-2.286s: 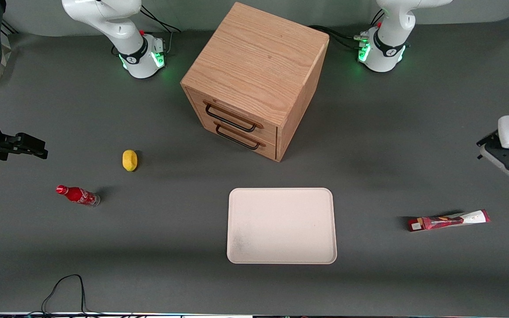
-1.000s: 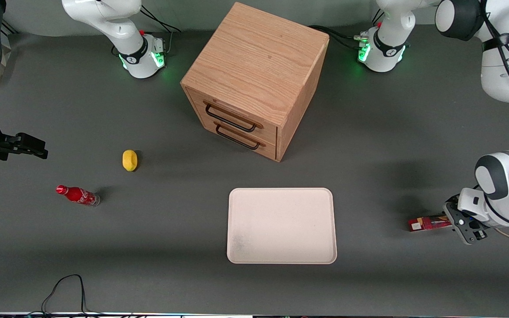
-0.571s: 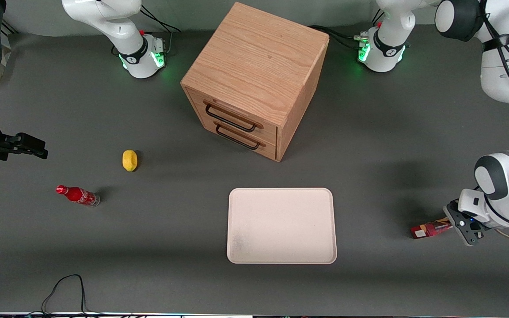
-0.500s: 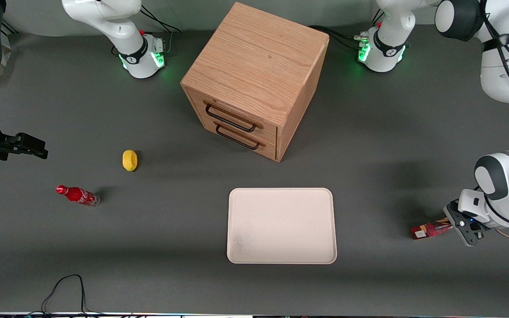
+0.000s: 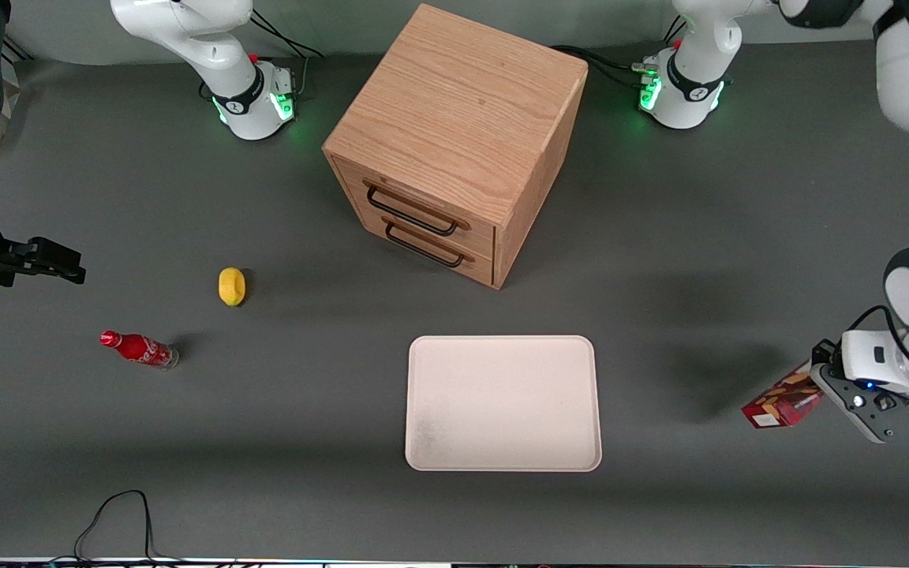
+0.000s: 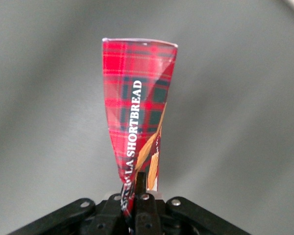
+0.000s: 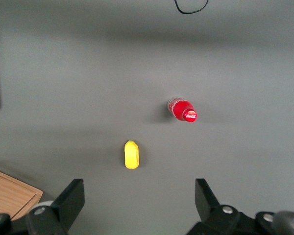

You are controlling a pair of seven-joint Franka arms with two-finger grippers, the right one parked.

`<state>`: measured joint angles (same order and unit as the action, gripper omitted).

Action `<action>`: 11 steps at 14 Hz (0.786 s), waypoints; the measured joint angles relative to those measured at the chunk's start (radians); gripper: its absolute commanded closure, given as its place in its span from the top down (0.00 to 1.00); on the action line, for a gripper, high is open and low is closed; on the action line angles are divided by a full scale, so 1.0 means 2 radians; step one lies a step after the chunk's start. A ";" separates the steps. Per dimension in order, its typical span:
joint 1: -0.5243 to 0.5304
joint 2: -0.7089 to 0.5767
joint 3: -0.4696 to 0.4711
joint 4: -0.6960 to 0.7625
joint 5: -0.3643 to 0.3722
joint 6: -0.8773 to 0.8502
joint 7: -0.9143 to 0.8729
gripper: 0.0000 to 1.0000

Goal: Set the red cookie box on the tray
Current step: 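Carry the box over the white tray and lower it onto the tray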

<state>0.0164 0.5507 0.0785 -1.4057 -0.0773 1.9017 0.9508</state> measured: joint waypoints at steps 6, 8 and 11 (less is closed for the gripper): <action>-0.089 -0.030 0.000 0.081 0.000 -0.133 -0.315 0.00; -0.110 -0.019 -0.023 0.100 0.000 -0.131 -0.430 0.00; -0.126 0.020 -0.067 0.130 0.001 -0.100 -0.559 0.00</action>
<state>-0.2365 0.5911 -0.0556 -1.1447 -0.0759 1.7013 -0.1667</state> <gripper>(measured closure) 0.965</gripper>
